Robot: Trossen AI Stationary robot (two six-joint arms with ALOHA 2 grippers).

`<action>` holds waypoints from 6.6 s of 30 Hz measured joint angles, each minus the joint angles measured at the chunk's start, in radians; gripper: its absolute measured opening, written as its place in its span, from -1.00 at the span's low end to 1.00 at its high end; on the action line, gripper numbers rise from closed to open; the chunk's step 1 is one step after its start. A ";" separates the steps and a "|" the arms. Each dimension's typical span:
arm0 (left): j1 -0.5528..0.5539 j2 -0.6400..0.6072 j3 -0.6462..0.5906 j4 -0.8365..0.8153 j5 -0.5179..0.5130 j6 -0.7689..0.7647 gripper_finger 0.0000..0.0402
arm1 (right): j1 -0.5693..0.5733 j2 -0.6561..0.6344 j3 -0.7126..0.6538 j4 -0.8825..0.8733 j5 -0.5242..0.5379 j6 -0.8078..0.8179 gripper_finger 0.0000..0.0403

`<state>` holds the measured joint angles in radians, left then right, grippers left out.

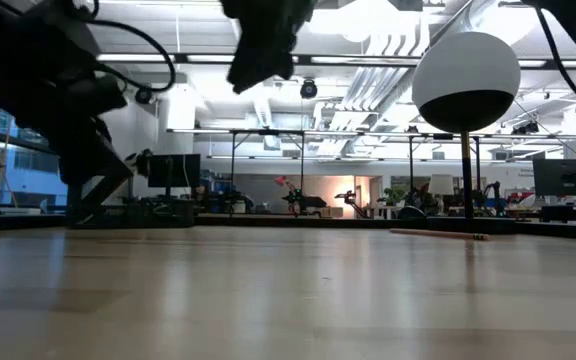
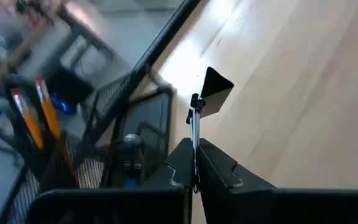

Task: Pick and place office supplies into organizer
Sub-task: Put the black binder clip into the black desk organizer, then put the green sticky notes into the black desk organizer

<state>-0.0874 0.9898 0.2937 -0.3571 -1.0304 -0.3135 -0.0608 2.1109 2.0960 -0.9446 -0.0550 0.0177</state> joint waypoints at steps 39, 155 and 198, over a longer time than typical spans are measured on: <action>0.723 -0.013 0.081 -0.158 0.480 -0.033 -0.79 | 0.406 -0.736 -1.262 0.782 0.410 0.349 -0.32; -0.096 -0.111 -0.095 1.097 0.958 0.209 -0.83 | 0.786 -0.561 -1.127 0.271 0.018 1.336 -0.81; -0.096 -0.075 -0.094 1.124 0.940 0.227 -0.83 | 0.978 -0.057 -0.608 -0.326 0.162 0.654 -0.37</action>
<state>-0.1837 0.9146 0.1997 0.7670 -0.0906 -0.0864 0.9169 2.0536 1.4885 -1.2710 0.1071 0.6716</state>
